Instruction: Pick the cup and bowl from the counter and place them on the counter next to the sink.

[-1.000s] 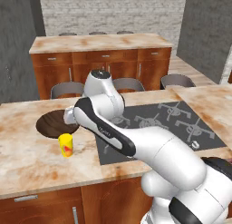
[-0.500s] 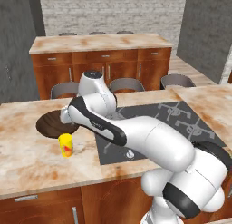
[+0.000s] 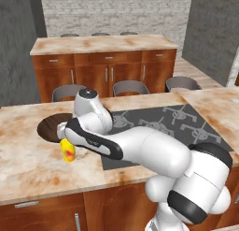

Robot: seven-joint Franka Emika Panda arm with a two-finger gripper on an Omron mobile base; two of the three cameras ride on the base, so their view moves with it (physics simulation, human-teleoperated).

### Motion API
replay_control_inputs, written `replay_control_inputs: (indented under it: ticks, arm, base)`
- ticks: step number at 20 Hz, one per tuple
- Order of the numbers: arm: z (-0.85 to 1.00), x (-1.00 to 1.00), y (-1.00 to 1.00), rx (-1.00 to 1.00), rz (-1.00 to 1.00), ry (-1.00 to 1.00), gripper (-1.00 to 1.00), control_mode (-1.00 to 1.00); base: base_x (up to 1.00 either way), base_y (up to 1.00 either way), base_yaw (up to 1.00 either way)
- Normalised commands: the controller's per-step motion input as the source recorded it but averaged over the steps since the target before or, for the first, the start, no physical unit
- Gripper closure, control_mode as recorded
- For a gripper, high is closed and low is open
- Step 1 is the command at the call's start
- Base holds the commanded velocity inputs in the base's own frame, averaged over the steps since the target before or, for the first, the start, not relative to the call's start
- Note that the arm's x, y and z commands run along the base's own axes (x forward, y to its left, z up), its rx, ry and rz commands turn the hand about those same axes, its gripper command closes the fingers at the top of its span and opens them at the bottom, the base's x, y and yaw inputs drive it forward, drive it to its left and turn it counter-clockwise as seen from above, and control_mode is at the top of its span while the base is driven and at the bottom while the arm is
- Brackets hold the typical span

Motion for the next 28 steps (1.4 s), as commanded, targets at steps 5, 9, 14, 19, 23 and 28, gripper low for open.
replay_control_inputs:
  ticks: [5, 9, 14, 19, 23, 28]
  arm:
    - [0.00, 0.05, -0.04, 0.00, 0.00, 0.00, -1.00, -1.00]
    - [0.00, 0.12, 0.00, 0.00, 0.00, 0.00, -1.00, -1.00]
    - [-0.19, 0.38, 0.00, 0.00, 0.00, 0.00, -1.00, -1.00]
    - [-0.13, 0.21, 0.00, 0.00, 0.00, 0.00, -1.00, -1.00]
    - [-0.08, 0.00, 0.04, 0.00, 0.00, 0.04, -1.00, -1.00]
    - [-0.26, 0.03, 0.00, 0.00, 0.00, 0.00, -1.00, -1.00]
  base:
    - [0.00, 0.00, 0.00]
    - [0.00, 0.00, 0.00]
    - [0.00, 0.00, 0.00]
    - [0.00, 0.00, 0.00]
    - [0.00, 0.00, 0.00]
    - [0.00, 0.00, 0.00]
